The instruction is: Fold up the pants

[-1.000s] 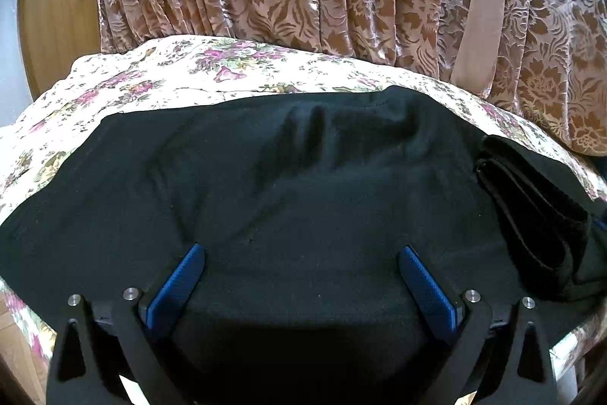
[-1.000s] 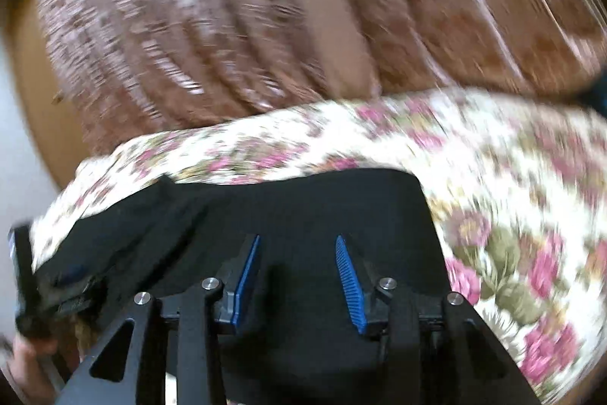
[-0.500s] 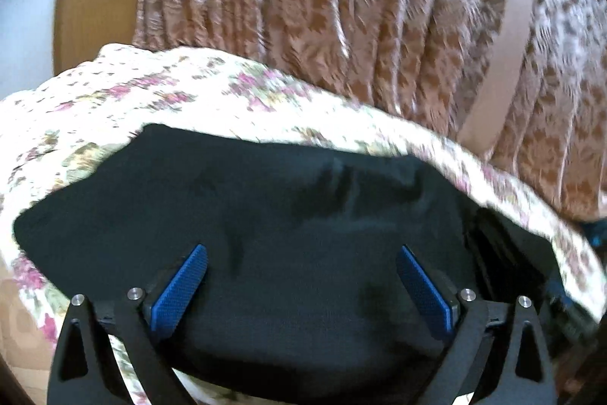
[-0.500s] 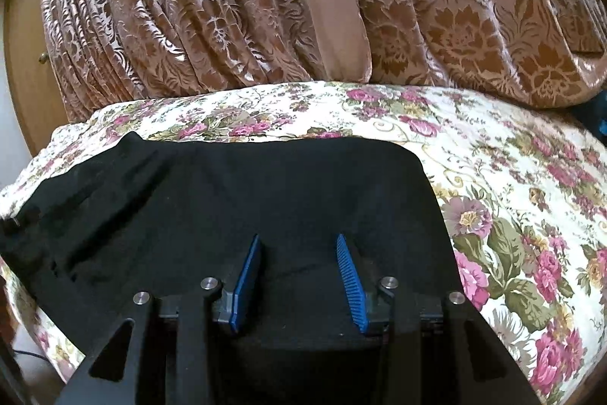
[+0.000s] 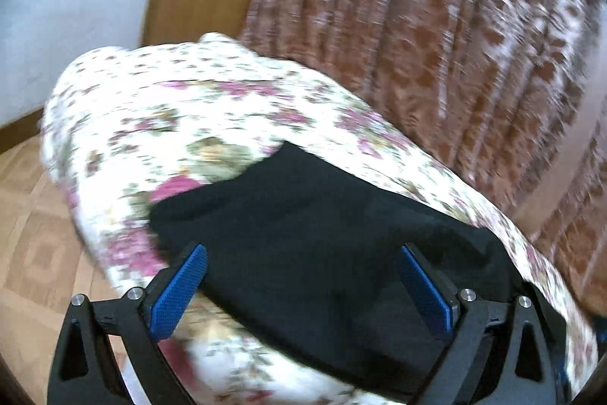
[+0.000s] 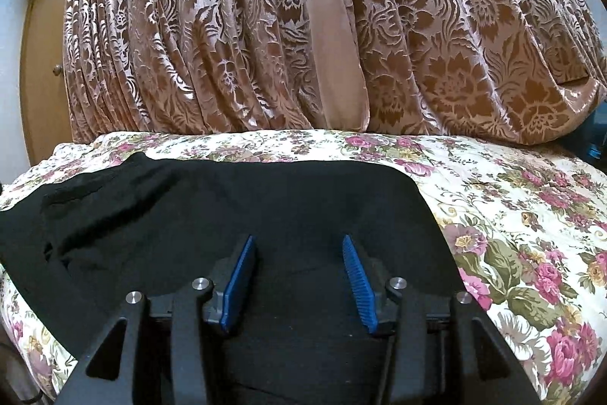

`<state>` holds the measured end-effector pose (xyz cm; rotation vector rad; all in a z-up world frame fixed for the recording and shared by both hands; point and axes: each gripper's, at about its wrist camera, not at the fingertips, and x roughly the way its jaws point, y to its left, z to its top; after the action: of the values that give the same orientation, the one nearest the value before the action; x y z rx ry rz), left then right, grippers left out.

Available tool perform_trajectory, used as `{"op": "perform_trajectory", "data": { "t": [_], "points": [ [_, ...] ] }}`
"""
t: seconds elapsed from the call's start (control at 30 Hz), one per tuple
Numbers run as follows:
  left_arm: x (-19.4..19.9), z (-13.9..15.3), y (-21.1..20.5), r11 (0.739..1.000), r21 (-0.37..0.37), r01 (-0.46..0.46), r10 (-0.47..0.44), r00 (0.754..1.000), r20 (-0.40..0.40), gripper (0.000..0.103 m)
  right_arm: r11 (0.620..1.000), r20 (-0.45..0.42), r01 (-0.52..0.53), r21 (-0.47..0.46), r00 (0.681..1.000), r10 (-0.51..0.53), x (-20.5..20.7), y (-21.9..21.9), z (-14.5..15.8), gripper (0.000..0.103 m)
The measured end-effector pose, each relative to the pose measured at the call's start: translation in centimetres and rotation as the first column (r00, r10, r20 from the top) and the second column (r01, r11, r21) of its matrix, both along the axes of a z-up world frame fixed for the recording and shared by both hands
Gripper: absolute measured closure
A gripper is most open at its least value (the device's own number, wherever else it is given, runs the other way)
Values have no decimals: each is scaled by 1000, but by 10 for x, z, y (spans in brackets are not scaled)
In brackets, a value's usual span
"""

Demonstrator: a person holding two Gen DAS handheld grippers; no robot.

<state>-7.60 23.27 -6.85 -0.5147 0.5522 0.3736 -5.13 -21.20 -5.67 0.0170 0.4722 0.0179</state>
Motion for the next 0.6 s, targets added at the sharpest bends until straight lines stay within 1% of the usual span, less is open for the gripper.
{"op": "perform_trajectory", "data": {
  "t": [0.07, 0.13, 0.2, 0.27, 0.3, 0.33, 0.4, 0.47, 0.53, 0.6],
  "points": [
    [-13, 0, 11, 998, -23, -62, 62, 998, -2, 3, 1000, -2, -1, 0, 1000, 1, 1, -1, 0, 53],
    [-26, -1, 24, 989, -49, -139, 140, 990, 6, 3, 1000, -2, 0, -1, 1000, 0, 1, 0, 0, 53],
    [-30, -4, 35, 981, -77, -177, 178, 984, 8, 3, 1000, -3, -1, 0, 1000, 1, 1, -1, 0, 53],
    [-25, -12, 42, 979, -120, -163, 161, 987, -29, 7, 1000, -2, 0, -1, 1000, 0, 1, 0, 0, 53],
    [-22, -15, 43, 980, -136, -148, 143, 989, -44, 10, 1000, -3, 0, -1, 1000, 0, 1, 0, 0, 53],
    [-18, -19, 43, 980, -154, -125, 117, 991, -61, 18, 1000, -4, 0, -1, 1000, 0, 1, 0, 0, 53],
    [-6, -29, 39, 983, -174, -57, 39, 994, -100, 19, 1000, -4, -1, -1, 1000, 1, 1, 0, 0, 53],
    [3, -38, 36, 980, -197, -24, -4, 990, -139, 23, 1000, -3, -1, -1, 1000, 1, 1, -1, 0, 53],
    [5, -43, 36, 977, -215, -18, -11, 991, -135, 24, 1000, -4, -1, -1, 1000, 1, 1, 0, 0, 53],
    [7, -43, 38, 977, -213, -21, -4, 994, -112, 30, 1000, -6, 0, -1, 1000, 0, 2, 0, 1, 53]
  ]
}}
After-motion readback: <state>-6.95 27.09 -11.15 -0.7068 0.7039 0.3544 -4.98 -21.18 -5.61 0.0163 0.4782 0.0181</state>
